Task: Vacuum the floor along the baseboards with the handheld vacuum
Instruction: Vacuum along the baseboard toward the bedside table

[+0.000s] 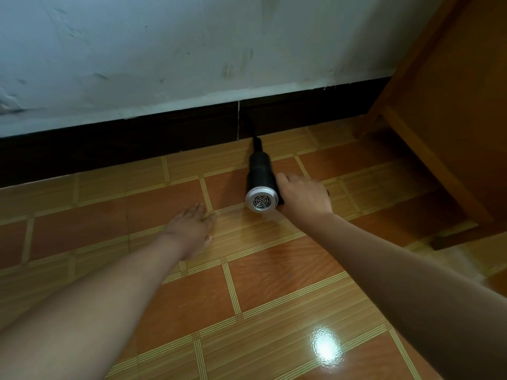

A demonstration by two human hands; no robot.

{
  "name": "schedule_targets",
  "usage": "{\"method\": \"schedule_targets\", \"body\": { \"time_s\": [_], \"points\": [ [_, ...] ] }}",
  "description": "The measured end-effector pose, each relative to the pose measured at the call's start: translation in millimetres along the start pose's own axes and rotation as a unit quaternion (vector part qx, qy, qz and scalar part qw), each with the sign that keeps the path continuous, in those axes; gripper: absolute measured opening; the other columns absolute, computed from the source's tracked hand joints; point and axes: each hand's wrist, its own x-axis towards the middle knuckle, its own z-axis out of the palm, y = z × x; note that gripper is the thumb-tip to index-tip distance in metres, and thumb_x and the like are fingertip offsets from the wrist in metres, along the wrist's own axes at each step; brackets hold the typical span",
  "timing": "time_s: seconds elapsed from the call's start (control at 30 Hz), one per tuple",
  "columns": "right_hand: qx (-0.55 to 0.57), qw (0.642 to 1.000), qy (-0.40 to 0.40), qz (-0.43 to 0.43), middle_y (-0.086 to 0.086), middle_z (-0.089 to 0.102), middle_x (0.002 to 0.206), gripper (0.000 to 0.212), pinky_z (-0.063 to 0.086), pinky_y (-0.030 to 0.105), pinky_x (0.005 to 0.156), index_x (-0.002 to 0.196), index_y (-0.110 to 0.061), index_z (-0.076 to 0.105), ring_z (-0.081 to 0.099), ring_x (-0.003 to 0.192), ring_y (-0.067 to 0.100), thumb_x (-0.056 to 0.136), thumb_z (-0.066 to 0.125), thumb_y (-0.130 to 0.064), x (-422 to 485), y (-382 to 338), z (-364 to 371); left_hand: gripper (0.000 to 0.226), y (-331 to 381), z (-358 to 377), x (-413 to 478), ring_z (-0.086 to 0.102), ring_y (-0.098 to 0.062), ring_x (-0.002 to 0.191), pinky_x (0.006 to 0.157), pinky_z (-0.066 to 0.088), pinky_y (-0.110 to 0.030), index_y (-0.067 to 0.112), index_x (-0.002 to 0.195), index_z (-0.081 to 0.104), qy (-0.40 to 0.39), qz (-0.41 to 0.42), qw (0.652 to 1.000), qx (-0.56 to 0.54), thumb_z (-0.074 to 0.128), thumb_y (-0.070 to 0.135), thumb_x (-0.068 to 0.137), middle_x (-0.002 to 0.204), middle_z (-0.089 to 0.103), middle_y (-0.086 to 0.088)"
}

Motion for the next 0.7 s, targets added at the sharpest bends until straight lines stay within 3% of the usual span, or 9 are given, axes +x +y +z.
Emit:
{"method": "schedule_targets", "body": {
  "time_s": [0.37, 0.5, 0.57, 0.7],
  "points": [
    [0.05, 0.996, 0.018, -0.064, 0.001, 0.061, 0.094, 0.029, 0.035, 0.027, 0.06, 0.107, -0.014, 0.051, 0.051, 0.073, 0.017, 0.085, 0.061, -0.031, 0, -11, 3, 0.06, -20, 9, -10, -0.003, -0.029, 0.148, 0.119, 0.004, -0.037, 0.019, 0.153, -0.003, -0.012, -0.023, 1.0, -0.003, 0.027, 0.035, 0.103, 0.159, -0.008, -0.017],
    [0.061, 0.994, 0.013, -0.087, -0.001, 0.06, 0.093, 0.03, 0.034, 0.027, 0.06, 0.107, -0.015, 0.052, 0.056, 0.077, 0.017, 0.085, 0.062, -0.032, 3, -14, 2, 0.061, -26, 13, -10, -0.003, -0.029, 0.148, 0.119, 0.003, -0.037, 0.019, 0.153, -0.004, -0.021, -0.03, 0.999, -0.008, 0.027, 0.036, 0.103, 0.158, -0.008, -0.018],
    [0.074, 0.994, 0.009, -0.085, -0.001, 0.061, 0.093, 0.029, 0.035, 0.028, 0.064, 0.107, -0.016, 0.053, 0.057, 0.082, 0.018, 0.085, 0.062, -0.032, 6, -15, 1, 0.062, -27, 13, -10, -0.003, -0.029, 0.148, 0.119, 0.003, -0.037, 0.02, 0.152, -0.007, -0.028, -0.032, 0.999, -0.013, 0.027, 0.036, 0.103, 0.158, -0.009, -0.018],
    [0.089, 0.994, -0.007, -0.069, -0.003, 0.061, 0.098, 0.029, 0.036, 0.035, 0.088, 0.108, -0.019, 0.053, 0.057, 0.094, 0.019, 0.085, 0.062, -0.034, 9, -13, 0, 0.063, -26, 9, -13, -0.003, -0.029, 0.148, 0.119, 0.004, -0.036, 0.02, 0.152, -0.008, -0.034, -0.027, 0.999, -0.019, 0.027, 0.037, 0.103, 0.158, -0.01, -0.018]
  ]
}}
